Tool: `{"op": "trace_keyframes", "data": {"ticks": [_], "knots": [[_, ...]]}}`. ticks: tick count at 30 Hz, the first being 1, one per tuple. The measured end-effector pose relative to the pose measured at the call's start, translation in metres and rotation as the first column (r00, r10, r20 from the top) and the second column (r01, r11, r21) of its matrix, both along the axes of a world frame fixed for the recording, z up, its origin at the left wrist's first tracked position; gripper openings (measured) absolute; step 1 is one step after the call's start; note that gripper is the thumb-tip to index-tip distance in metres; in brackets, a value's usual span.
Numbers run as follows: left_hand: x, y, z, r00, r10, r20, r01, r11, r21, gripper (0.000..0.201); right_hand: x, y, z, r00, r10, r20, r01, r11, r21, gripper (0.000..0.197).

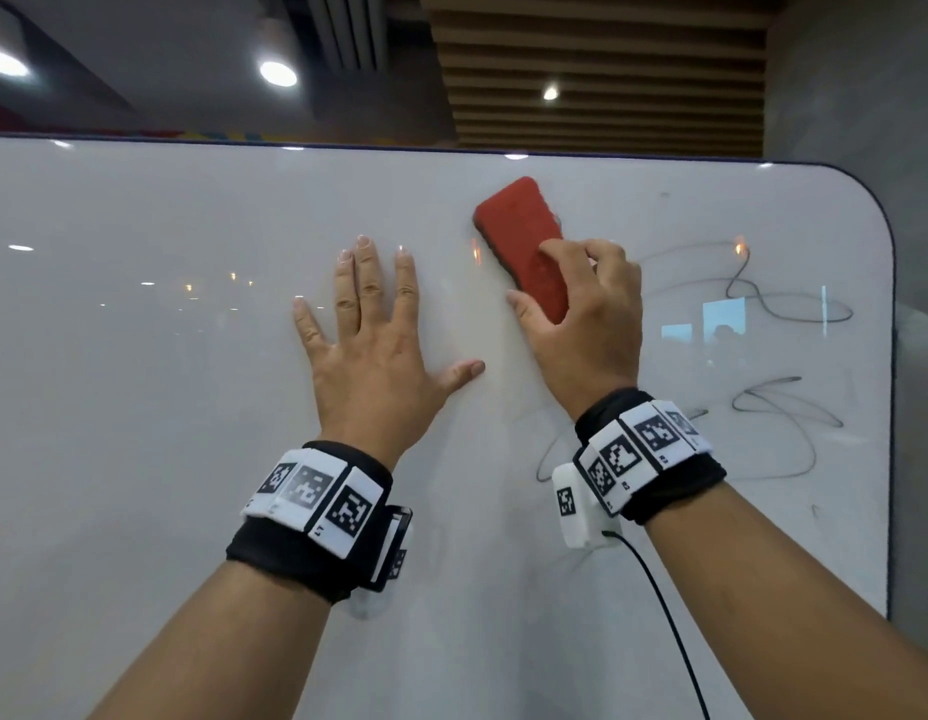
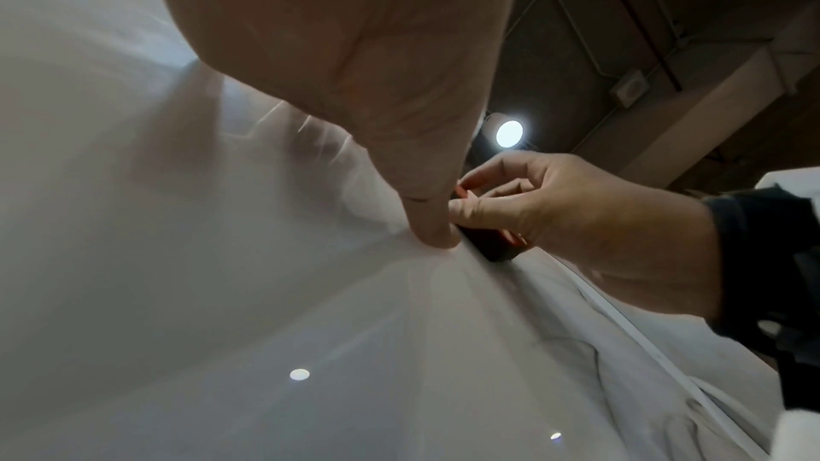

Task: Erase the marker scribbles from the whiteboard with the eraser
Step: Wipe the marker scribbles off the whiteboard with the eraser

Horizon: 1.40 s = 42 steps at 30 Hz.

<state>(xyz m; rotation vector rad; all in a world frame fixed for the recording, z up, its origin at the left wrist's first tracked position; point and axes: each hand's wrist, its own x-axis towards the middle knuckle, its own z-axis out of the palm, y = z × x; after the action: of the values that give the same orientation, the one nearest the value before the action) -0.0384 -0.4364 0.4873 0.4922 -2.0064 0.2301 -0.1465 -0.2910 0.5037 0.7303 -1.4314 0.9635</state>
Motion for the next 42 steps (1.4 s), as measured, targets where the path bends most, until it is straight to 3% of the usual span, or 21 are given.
{"op": "trace_keyframes", "data": {"ticks": [4,9,15,21,26,31,36,42], "knots": [[0.000,-0.001,-0.006,1.000,0.003,-0.012,-0.003,1.000,-0.017,0.106,0.002,-0.001,-0.016,0.993,0.025,-0.118,-0.006,0.987,0.159,0.047],[-0.002,0.001,-0.011,1.000,0.008,-0.015,-0.008,1.000,-0.003,0.098,-0.023,0.021,0.001,0.999,0.034,0.030,-0.030,0.994,-0.102,0.049],[-0.009,0.006,-0.015,0.999,-0.004,-0.053,0.004,1.000,0.002,0.096,-0.011,0.003,-0.022,0.997,0.029,-0.077,-0.028,0.999,0.023,0.044],[-0.009,0.005,-0.016,0.998,-0.015,-0.054,0.015,1.000,0.001,0.096,-0.017,0.006,-0.006,0.998,0.050,0.026,-0.045,0.985,-0.166,0.045],[-0.010,0.005,-0.017,0.998,-0.020,-0.063,0.020,1.000,-0.001,0.095,-0.009,0.003,-0.038,0.996,0.027,-0.084,-0.023,0.999,0.048,0.044],[-0.013,0.012,-0.022,0.997,-0.022,-0.077,0.024,0.999,0.023,0.089,-0.028,0.025,-0.021,0.994,0.068,0.089,-0.046,0.973,-0.227,0.047],[-0.021,0.023,-0.034,0.993,-0.056,-0.100,0.054,0.998,-0.025,0.079,-0.008,0.017,-0.052,0.999,0.040,-0.027,-0.038,0.997,0.069,0.046],[-0.022,0.023,-0.043,0.995,-0.058,-0.078,0.054,0.997,-0.050,0.078,-0.024,0.032,-0.020,0.994,0.043,0.102,-0.028,0.990,-0.140,0.045]]}}
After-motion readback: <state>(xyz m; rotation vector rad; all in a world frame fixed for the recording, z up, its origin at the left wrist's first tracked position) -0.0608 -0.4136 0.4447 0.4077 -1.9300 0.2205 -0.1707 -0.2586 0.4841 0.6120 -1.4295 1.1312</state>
